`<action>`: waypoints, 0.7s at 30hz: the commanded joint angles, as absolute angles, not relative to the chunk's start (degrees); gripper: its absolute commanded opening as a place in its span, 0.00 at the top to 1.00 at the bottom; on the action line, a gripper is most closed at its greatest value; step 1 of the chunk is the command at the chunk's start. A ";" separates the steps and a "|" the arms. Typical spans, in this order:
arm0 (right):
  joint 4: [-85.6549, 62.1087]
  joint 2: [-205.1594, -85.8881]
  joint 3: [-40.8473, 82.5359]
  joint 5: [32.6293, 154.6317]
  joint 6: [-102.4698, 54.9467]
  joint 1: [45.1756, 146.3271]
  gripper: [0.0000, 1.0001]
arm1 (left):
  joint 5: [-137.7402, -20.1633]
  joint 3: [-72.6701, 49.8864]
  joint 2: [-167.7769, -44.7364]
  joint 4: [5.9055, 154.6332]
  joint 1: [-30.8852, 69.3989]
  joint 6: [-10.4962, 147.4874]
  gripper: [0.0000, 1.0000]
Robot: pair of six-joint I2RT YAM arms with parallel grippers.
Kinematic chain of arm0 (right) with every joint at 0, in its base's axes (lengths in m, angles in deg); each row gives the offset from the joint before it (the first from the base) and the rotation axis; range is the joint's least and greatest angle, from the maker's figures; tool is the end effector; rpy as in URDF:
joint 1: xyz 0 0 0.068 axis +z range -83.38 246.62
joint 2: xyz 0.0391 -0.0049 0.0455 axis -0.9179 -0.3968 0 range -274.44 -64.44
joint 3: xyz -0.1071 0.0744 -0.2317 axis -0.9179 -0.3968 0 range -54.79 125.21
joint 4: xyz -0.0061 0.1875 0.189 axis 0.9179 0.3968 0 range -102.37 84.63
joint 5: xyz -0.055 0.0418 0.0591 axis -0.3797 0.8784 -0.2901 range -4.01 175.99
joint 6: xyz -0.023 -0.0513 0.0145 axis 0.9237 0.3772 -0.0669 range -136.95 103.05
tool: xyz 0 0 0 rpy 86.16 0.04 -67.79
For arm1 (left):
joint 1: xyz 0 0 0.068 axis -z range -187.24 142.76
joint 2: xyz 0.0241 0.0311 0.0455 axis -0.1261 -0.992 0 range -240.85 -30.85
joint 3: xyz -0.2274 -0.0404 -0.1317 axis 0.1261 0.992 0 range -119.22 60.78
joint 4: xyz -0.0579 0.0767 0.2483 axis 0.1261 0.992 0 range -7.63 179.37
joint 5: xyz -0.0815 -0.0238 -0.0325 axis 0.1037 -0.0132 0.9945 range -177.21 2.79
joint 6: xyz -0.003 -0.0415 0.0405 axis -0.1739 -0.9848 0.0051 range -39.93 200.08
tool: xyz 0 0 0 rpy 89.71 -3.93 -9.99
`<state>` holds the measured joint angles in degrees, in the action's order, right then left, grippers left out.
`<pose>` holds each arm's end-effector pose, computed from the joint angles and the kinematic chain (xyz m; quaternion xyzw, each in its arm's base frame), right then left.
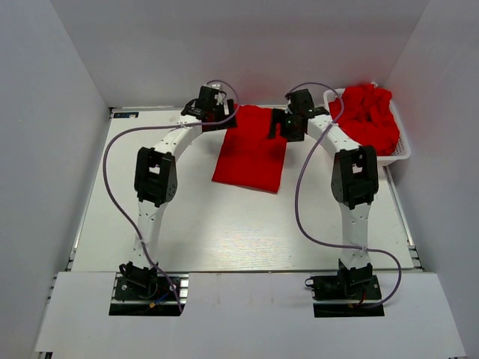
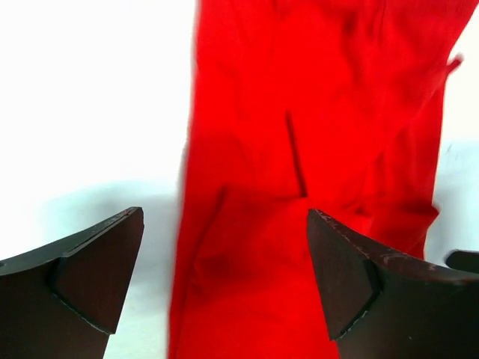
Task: Fold and stack the t-shirts
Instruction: Fold the folded rectangular tshirt in 1/3 of the way
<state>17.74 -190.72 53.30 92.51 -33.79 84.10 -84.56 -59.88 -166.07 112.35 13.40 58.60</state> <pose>0.4803 0.1562 0.2133 -0.0254 0.9329 0.1557 0.3239 0.5063 -0.1928 0.2085 0.0023 0.9221 -0.1588 0.3527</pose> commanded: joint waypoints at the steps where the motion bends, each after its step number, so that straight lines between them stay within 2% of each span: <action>1: 19.18 -187.68 56.40 89.78 -31.28 83.41 0.10 | -86.77 -61.67 -161.91 112.87 12.36 58.19 0.00; 9: 14.01 -173.96 39.00 90.74 -30.92 84.11 0.10 | -89.94 -44.45 -146.88 111.64 12.36 61.79 0.00; 15: 12.69 -166.50 25.39 91.43 -34.25 85.34 0.10 | -88.28 -24.77 -136.78 108.92 13.49 64.34 0.00; 21: 5.57 -162.97 13.33 93.11 -40.75 88.33 0.10 | -86.16 -16.23 -135.70 107.77 14.03 64.34 0.00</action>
<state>10.61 -164.62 15.84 91.81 -36.43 86.94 -87.55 -19.08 -137.55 109.07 13.53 63.26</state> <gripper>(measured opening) 0.904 0.997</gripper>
